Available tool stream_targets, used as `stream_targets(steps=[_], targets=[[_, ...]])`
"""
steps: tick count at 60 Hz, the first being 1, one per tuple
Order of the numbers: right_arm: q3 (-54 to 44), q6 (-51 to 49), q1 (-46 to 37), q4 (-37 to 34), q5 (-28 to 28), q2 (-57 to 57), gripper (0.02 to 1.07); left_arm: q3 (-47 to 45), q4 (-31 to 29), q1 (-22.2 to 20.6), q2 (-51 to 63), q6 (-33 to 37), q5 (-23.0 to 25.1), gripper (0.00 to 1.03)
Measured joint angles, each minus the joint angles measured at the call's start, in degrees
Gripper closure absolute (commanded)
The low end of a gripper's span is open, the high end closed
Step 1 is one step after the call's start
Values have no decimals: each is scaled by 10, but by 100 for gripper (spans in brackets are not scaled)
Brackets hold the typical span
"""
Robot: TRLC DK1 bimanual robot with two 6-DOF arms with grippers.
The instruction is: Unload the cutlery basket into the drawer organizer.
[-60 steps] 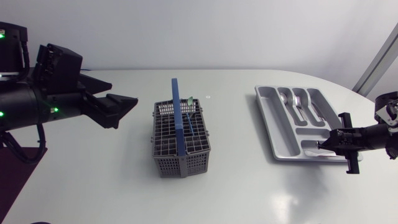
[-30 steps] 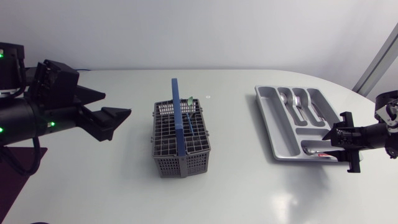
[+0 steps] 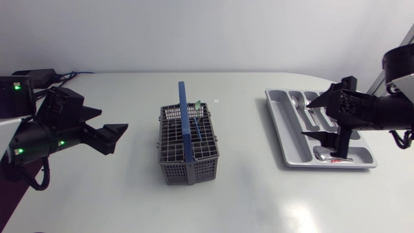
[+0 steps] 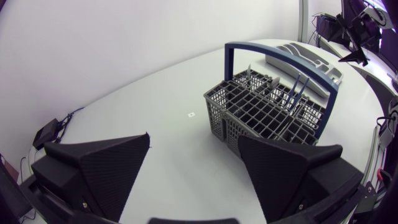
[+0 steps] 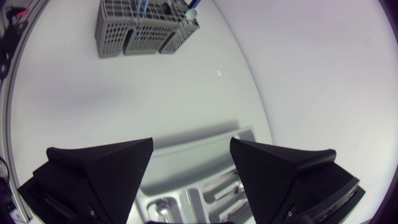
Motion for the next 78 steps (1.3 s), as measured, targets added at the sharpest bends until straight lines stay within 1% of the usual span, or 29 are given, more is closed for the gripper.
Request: stream_targets(steps=[9, 18, 25, 34, 40, 46, 53, 58, 78], targets=[[-18, 136, 109, 32, 30, 5, 15, -1, 41, 3, 58, 0, 0, 6], [-26, 239, 191, 60, 61, 33, 15, 0, 66, 3, 117, 0, -4, 6], [-26, 294, 236, 63, 65, 59, 15, 15, 73, 3, 165, 0, -6, 6], [-23, 347, 287, 63, 76, 89, 15, 64, 85, 2, 233, 0, -6, 6], [-4, 375, 310, 63, 78, 111, 15, 109, 97, -5, 285, 2, -11, 6], [26, 401, 328, 65, 94, 136, 15, 163, 113, -14, 351, 2, -22, 6], [56, 427, 340, 75, 108, 169, 16, 228, 115, -24, 430, 2, -27, 6], [69, 442, 344, 87, 114, 193, 16, 257, 115, -31, 471, 2, -36, 6], [70, 478, 373, 93, 118, 215, 16, 326, 97, -73, 521, 2, -49, 6]])
